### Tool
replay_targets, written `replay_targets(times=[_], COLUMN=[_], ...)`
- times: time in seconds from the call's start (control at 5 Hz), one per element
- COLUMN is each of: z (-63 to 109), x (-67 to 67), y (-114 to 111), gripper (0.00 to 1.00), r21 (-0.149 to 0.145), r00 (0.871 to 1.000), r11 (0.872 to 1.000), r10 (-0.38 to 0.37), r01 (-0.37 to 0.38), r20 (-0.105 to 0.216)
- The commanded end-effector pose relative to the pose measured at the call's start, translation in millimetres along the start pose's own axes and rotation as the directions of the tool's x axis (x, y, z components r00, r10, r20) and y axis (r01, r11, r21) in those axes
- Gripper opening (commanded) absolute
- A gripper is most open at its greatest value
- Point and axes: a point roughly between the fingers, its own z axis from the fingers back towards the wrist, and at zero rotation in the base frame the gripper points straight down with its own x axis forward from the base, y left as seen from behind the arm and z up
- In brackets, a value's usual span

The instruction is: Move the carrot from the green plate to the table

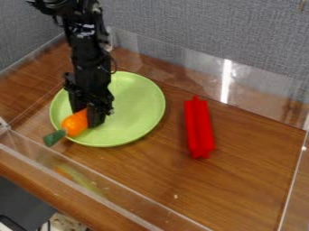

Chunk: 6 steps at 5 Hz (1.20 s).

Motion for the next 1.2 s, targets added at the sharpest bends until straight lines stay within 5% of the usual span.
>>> replay_targets(times=[0.0, 0.4, 0.6, 0.8, 1.0], z=[16.6, 45.8, 69.9, 85.1, 64.1], x=[1.2, -2.0, -5.1, -4.6, -7.3], y=[7, 22, 31, 59, 89], gripper=[0.00, 0.00, 0.00, 0.00, 0.00], r21=[0.048, 0.067, 0.076, 0.078, 0.056], r00=[0.997, 0.997, 0.996, 0.995, 0.996], r11=[0.997, 0.998, 0.997, 0.997, 0.998], r10=[-0.055, 0.014, -0.021, -0.018, 0.036], r01=[0.052, -0.019, 0.014, 0.011, -0.040], r20=[0.055, 0.076, 0.091, 0.098, 0.083])
